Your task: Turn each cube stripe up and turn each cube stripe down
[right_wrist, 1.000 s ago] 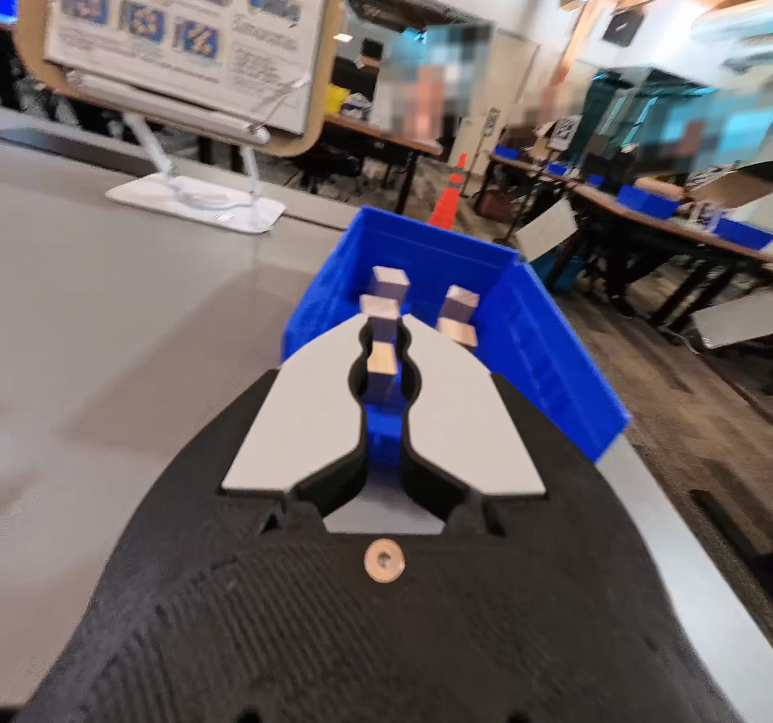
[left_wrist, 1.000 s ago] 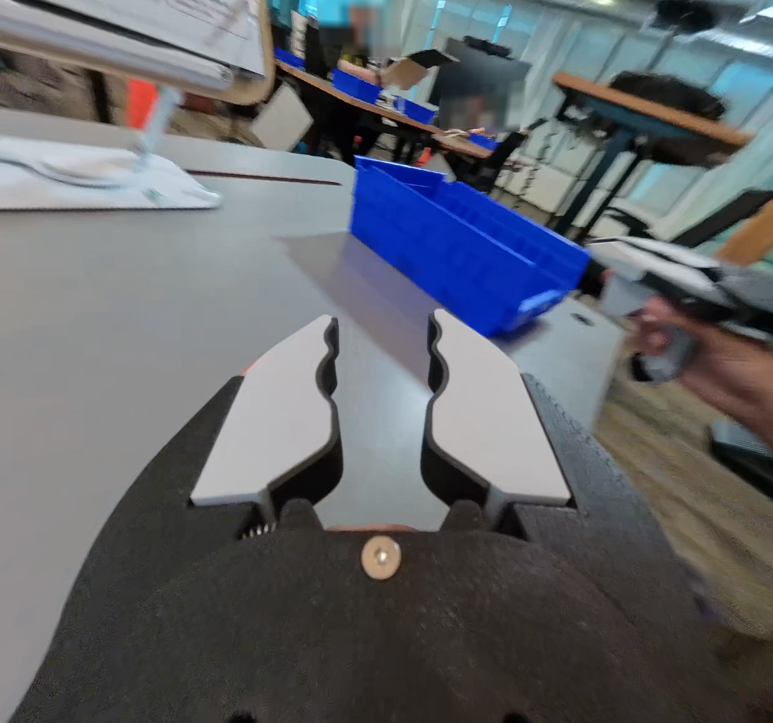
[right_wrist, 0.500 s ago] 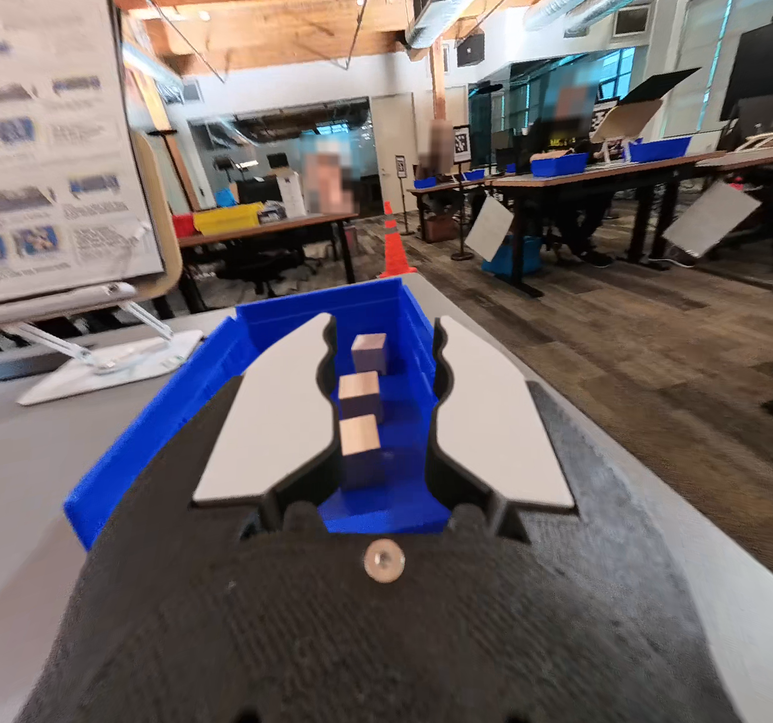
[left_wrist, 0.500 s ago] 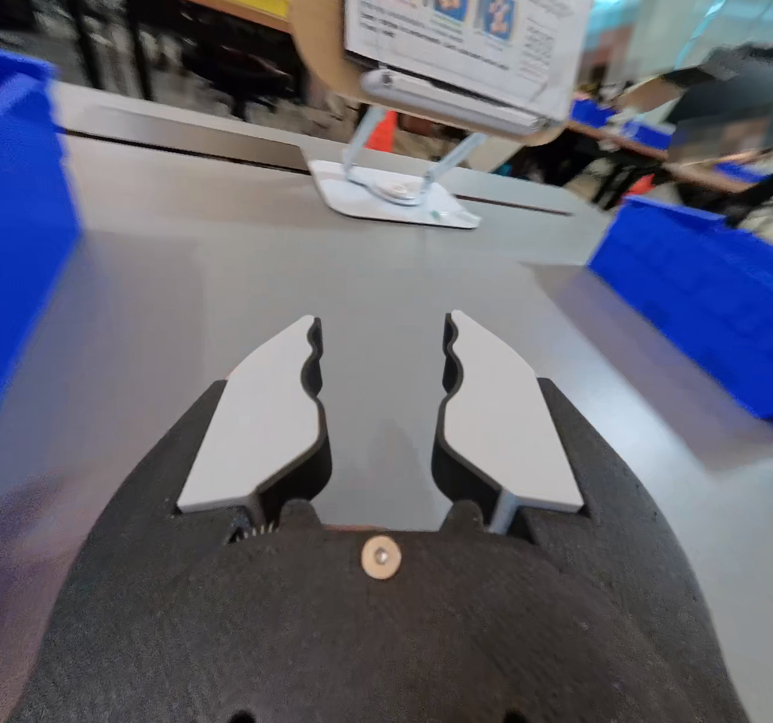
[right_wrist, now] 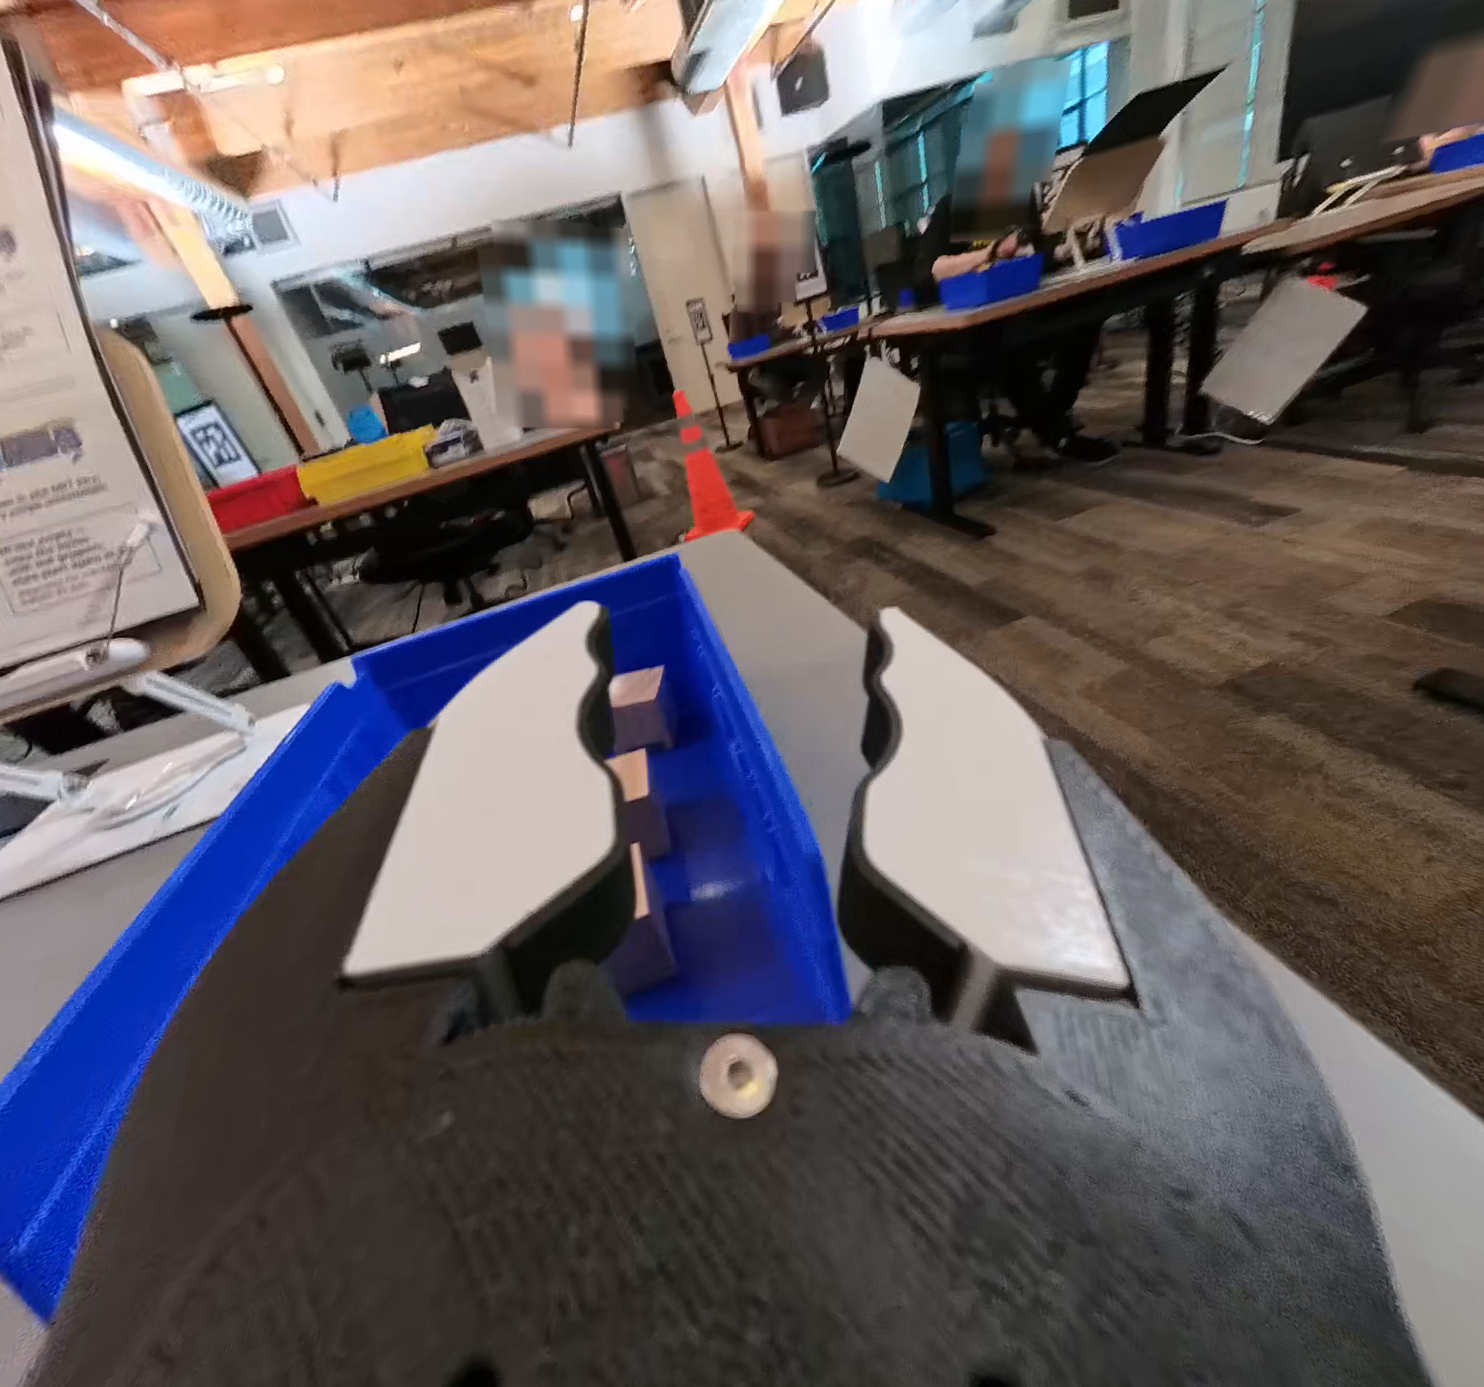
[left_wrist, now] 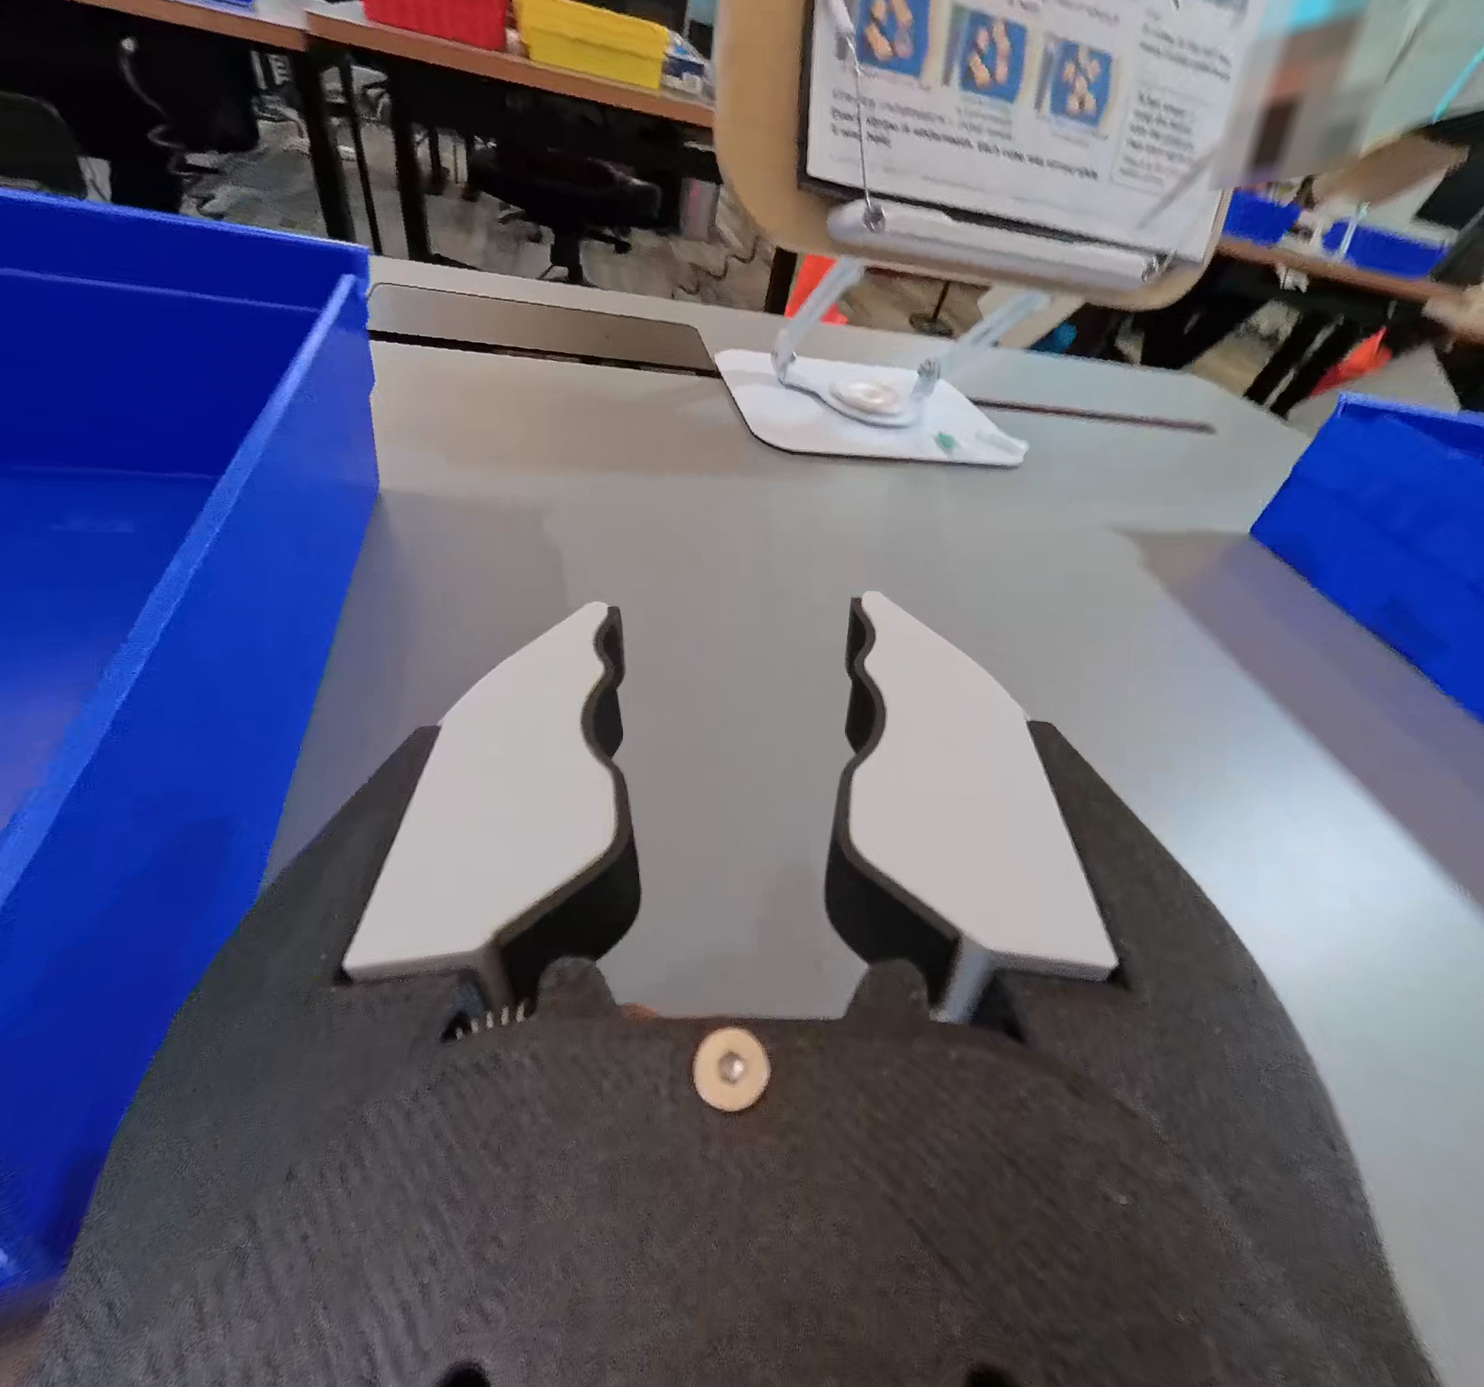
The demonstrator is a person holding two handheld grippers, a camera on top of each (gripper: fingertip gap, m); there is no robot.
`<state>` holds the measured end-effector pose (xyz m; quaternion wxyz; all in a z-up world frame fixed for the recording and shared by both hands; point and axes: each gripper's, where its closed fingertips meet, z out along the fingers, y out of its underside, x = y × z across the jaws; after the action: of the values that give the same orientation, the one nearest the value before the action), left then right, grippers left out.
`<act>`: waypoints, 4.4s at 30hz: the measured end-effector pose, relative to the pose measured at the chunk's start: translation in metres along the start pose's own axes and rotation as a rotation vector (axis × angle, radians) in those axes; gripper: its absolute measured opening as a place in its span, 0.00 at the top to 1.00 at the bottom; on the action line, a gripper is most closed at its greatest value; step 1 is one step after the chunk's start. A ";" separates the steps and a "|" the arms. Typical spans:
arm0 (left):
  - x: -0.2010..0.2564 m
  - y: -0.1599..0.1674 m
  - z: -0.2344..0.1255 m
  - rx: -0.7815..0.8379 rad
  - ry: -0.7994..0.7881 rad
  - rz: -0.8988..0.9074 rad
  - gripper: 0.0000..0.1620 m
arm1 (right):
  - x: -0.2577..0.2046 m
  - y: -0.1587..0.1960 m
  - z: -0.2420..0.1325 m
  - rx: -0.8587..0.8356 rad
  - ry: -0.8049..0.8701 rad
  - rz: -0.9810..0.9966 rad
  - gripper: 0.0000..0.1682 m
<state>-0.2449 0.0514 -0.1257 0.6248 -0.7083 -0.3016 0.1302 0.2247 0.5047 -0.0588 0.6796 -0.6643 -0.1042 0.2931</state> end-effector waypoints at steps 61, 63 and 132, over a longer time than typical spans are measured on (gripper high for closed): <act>0.047 0.003 0.000 -0.117 0.486 -0.450 0.74 | 0.009 0.090 0.026 -0.514 -0.131 0.194 0.97; 0.055 0.004 -0.002 -0.124 0.484 -0.361 0.74 | 0.009 0.086 0.027 -0.500 -0.122 0.175 0.97; -0.159 -0.175 -0.193 -0.028 -0.602 0.239 0.96 | -0.693 0.258 -0.133 -0.676 -0.429 0.266 0.92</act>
<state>-0.3075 -0.1917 0.0486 0.4781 -0.6767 -0.3895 0.4022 -0.3309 0.0065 -0.1480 0.3426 -0.7814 -0.2473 0.4593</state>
